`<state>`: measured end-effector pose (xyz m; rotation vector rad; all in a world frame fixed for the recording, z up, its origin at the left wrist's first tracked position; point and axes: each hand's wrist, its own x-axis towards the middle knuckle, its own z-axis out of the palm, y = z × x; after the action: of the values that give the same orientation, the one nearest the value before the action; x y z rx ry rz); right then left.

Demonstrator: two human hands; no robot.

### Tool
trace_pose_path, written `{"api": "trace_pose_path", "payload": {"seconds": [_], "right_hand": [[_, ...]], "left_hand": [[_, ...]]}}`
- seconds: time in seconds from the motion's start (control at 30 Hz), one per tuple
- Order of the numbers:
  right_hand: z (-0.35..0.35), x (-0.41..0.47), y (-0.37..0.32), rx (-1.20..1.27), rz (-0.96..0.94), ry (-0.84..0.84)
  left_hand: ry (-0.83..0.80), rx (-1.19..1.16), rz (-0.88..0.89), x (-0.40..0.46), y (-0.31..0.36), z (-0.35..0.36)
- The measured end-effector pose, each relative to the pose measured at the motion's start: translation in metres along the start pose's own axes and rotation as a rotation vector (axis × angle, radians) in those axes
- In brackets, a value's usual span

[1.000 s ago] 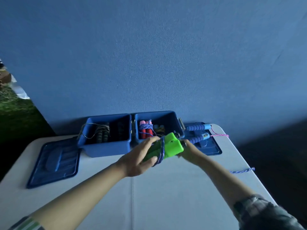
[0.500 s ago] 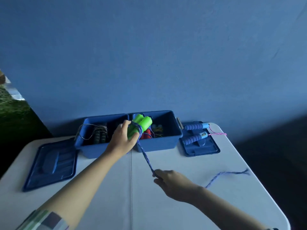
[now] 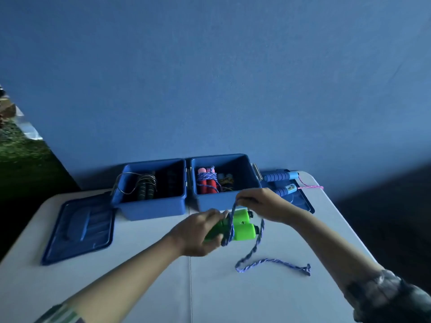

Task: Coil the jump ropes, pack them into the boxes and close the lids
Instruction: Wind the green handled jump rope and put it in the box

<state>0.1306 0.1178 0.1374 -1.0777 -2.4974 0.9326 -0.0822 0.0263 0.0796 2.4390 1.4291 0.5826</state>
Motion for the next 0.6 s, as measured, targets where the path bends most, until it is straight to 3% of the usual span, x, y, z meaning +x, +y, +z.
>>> {"api": "trace_pose_path", "payload": {"seconds": [0.17, 0.3, 0.43, 0.6], "right_hand": [[-0.002, 0.002, 0.021, 0.169, 0.127, 0.024], [0.009, 0.001, 0.025, 0.227, 0.124, 0.005], [0.04, -0.006, 0.026, 0.579, 0.321, 0.073], [0.079, -0.012, 0.012, 0.639, 0.382, -0.04]], "left_hand": [[0.026, -0.105, 0.019, -0.006, 0.016, -0.005], [0.029, -0.222, -0.022, -0.007, 0.023, -0.012], [0.216, -0.316, -0.032, 0.002, 0.027, -0.02], [0.505, -0.287, -0.181, 0.007, -0.002, -0.03]]}}
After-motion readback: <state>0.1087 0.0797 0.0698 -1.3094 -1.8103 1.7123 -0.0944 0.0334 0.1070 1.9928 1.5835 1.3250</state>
